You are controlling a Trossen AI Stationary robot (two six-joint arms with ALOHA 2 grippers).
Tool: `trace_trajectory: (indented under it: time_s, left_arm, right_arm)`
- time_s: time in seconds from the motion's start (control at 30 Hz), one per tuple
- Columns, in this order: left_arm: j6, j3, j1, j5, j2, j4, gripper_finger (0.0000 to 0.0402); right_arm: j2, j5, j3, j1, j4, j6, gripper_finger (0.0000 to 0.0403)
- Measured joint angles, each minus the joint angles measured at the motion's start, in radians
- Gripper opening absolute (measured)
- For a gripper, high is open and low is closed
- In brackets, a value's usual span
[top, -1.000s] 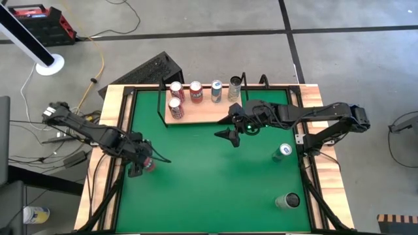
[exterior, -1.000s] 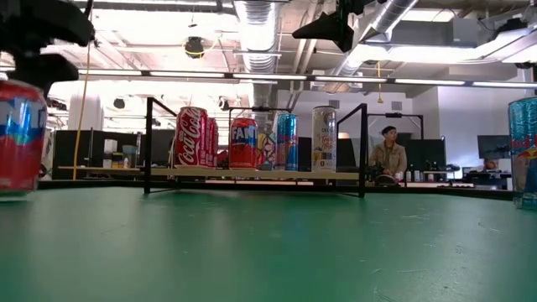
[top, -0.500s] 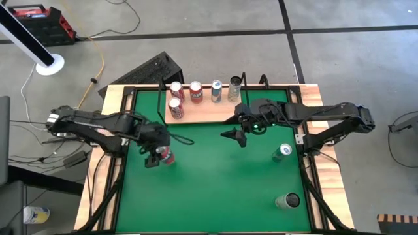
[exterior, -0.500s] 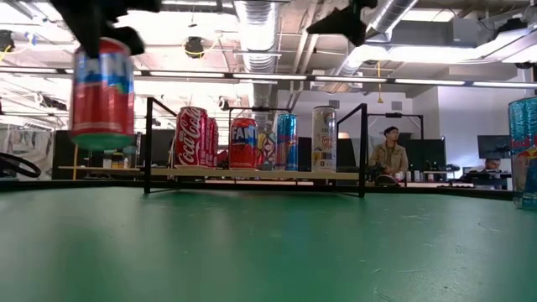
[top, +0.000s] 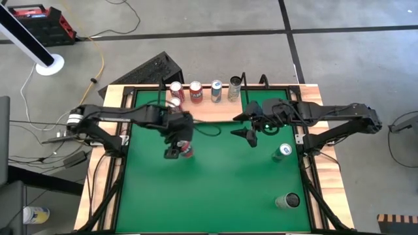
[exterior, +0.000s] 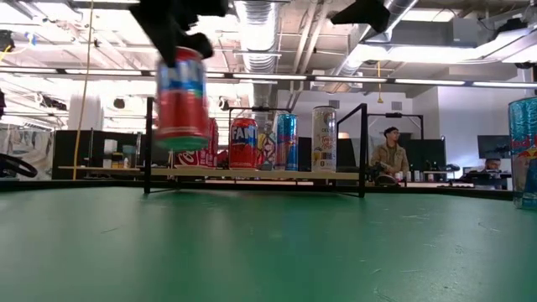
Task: Place canned beverage on shelf
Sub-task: Put the red soda can on the shelf
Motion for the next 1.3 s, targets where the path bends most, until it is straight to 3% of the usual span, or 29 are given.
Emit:
trace_trajectory:
  time_s: [0.53,1.3]
  left_arm:
    - [0.181,0.232,0.207,-0.009,0.196,0.017,0.0270]
    - [0.313,0.236,0.380,0.008,0.197,0.105,0.0270]
  right_arm:
    - [0.021,0.002,0.000,-0.004,0.009,0.006,0.0326]
    - [0.021,0.065,0.000,-0.100,0.010,0.036,0.0326]
